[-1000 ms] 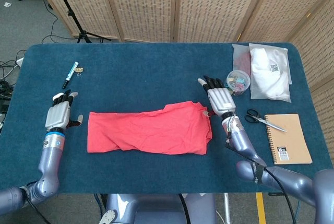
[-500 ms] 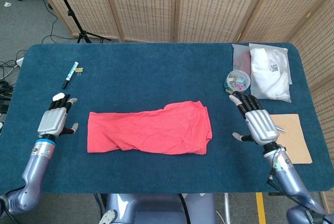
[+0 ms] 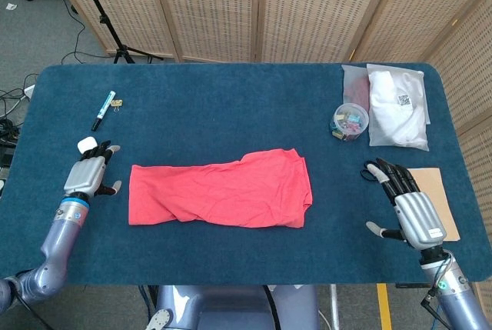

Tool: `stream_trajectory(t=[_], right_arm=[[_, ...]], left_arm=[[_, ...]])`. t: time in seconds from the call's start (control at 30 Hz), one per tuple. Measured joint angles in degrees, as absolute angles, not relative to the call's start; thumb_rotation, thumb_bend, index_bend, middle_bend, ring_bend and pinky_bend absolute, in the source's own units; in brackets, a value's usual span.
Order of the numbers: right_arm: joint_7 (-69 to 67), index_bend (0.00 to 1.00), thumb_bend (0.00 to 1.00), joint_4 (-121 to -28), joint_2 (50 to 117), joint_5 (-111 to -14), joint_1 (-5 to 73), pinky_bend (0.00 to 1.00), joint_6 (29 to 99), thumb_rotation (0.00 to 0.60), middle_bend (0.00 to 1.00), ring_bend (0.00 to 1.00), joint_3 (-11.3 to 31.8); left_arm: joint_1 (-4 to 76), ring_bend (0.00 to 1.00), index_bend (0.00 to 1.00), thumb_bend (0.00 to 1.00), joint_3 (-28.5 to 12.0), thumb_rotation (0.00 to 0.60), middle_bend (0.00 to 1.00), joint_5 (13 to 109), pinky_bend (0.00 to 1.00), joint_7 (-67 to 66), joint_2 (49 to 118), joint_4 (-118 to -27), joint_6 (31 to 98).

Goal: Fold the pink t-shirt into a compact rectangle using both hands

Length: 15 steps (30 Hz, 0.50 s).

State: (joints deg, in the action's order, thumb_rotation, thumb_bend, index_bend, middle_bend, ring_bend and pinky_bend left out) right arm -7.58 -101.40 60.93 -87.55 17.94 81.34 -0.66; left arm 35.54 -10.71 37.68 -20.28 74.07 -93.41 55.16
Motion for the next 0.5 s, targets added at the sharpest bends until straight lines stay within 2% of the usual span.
stream_trajectory(t=[0.1, 0.27, 0.5], right_arm=[[-8.0, 0.00, 0.00, -101.0, 61.0, -87.6, 17.8, 0.00, 80.8, 0.600, 0.00, 0.00, -0.3], [-7.9, 0.00, 0.00, -100.7, 61.2, -87.6, 17.6, 0.00, 80.1, 0.600, 0.00, 0.00, 0.1], [-7.5, 0.00, 0.00, -100.5, 61.6, -87.6, 17.4, 0.00, 79.4, 0.600, 0.00, 0.00, 0.5]], left_arm=[[37.1, 0.00, 0.01, 0.36, -11.0, 0.600, 0.00, 34.3, 0.00, -21.2, 75.8, -90.7, 53.8], [39.5, 0.00, 0.16, 0.36, -11.7, 0.600, 0.00, 29.3, 0.00, -23.1, 79.2, -86.9, 53.4], [42.5, 0.00, 0.31, 0.34, -11.9, 0.600, 0.00, 25.7, 0.00, -26.7, 82.6, -85.1, 54.0]])
